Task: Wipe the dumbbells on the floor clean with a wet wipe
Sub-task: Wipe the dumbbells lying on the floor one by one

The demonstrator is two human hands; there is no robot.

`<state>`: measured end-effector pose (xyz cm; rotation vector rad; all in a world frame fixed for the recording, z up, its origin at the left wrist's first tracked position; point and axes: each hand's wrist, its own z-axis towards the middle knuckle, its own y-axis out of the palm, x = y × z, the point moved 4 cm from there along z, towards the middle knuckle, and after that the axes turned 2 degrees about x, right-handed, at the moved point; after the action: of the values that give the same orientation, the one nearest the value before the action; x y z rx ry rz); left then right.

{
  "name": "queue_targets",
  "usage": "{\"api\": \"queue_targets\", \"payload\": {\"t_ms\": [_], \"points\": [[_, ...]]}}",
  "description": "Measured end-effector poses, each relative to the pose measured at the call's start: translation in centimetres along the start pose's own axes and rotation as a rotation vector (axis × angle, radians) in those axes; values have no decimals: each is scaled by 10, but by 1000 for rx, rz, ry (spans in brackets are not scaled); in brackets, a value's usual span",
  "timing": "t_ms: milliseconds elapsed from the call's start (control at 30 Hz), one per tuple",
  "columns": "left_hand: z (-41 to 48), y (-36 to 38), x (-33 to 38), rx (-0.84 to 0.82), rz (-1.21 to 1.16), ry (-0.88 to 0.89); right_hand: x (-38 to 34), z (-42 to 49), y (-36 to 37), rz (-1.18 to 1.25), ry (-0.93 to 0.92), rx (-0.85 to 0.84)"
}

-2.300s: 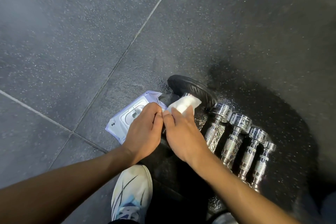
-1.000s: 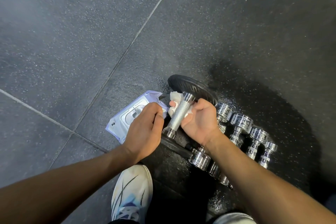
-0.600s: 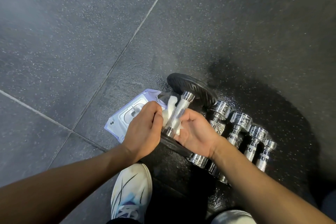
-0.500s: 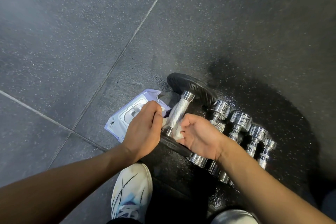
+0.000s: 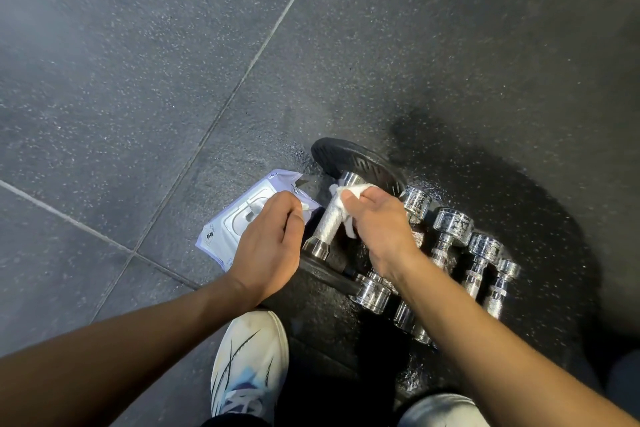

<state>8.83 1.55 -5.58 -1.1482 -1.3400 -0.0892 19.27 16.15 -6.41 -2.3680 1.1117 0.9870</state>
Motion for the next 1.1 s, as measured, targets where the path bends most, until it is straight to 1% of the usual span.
{"api": "queue_targets", "payload": {"t_ms": [67, 133, 200, 367, 467, 500, 533, 600, 700, 800, 1033, 1100], "points": [[0, 1, 0, 1, -1, -6, 10, -3, 2, -104, -42, 6], [0, 1, -1, 1, 1, -5, 17, -8, 5, -193, 4, -55], [0, 1, 0, 3, -3, 0, 24, -17, 11, -222, 61, -145], [1, 0, 1, 0, -13, 5, 36, -26, 10, -478, 100, -197], [0, 1, 1, 3, -10, 11, 34, -24, 1, -580, 126, -274], [0, 1, 1, 3, -8, 12, 33, -23, 1, -554, 131, -291], [0, 1, 1, 2, -8, 10, 33, -21, 2, -472, 148, -301], [0, 1, 1, -2, -8, 7, 35, -17, 7, -197, 209, -302], [0, 1, 1, -8, -2, 11, 30, -11, 17, 184, 253, -326], [0, 1, 1, -3, 5, 5, 22, -3, 20, 468, 250, -334], [-1, -1, 3, -10, -2, 13, 6, 15, 21, 758, 224, -247], [-1, -1, 2, -3, -15, 10, 5, 17, 23, 774, 218, -236]]}}
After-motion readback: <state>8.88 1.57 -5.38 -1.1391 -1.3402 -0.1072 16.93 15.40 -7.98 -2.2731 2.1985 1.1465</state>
